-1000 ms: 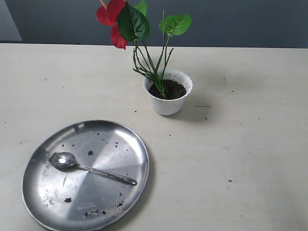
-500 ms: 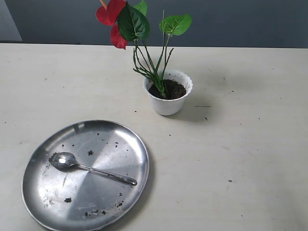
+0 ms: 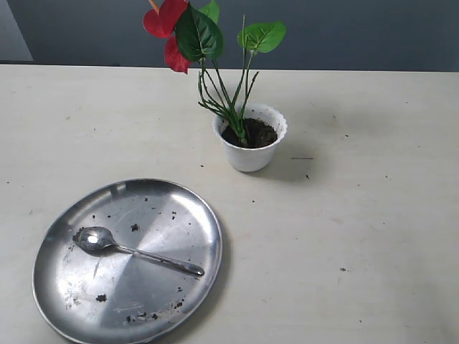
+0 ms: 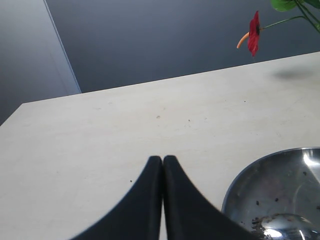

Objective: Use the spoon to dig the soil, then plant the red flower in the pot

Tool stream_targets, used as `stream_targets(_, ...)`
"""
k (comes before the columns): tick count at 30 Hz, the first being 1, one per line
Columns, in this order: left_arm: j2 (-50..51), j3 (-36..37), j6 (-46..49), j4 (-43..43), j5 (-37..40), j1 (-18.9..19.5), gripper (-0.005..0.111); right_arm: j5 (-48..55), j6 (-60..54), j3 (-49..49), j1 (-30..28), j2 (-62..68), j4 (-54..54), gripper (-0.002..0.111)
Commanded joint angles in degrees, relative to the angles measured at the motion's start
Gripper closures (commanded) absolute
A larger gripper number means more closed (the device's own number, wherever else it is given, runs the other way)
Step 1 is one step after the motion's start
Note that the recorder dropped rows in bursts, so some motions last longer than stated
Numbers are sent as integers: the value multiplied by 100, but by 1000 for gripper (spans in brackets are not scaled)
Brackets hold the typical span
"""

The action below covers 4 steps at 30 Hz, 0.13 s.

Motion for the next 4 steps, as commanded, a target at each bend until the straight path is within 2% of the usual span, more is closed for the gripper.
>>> stream_targets(1, 19, -15, -21, -29, -39, -13, 105, -3, -6, 10, -24, -25, -1, 109)
stream_targets(4, 19, -15, -21, -29, -39, -13, 105, -3, -6, 10, -24, -25, -1, 109)
